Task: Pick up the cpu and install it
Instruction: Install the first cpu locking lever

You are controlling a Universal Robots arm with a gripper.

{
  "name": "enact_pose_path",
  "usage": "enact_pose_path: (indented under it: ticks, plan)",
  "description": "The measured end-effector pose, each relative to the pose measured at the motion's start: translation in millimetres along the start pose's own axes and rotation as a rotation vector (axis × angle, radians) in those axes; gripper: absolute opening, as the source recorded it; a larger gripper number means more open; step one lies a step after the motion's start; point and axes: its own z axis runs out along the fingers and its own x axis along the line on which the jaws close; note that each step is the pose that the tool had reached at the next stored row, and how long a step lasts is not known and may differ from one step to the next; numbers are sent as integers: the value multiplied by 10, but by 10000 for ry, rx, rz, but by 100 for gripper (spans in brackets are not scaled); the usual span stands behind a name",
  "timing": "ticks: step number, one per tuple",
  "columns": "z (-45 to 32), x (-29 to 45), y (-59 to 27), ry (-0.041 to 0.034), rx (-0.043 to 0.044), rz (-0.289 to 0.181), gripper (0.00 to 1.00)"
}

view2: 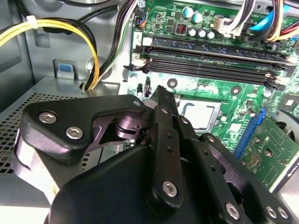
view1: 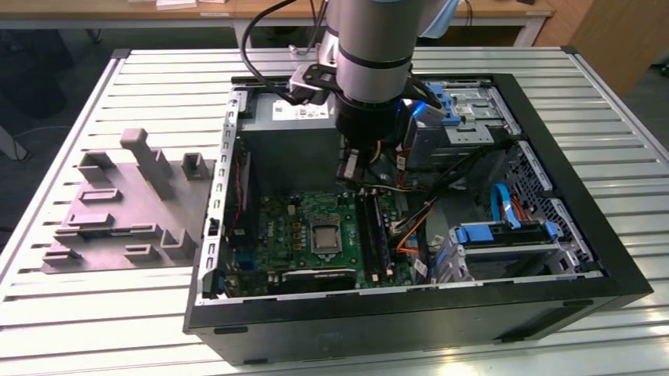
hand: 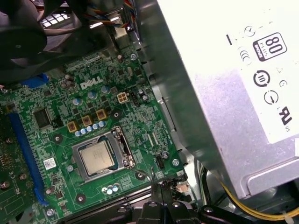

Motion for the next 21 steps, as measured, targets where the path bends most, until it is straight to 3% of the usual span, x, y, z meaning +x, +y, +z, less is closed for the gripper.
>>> enact_pose_path:
  ticks: [8,15,21]
  plan:
    - [16,-1,26,10,3,-2,11]
    - [17,0,28,257,107,6,11]
    - [16,-3,24,252,104,7,11]
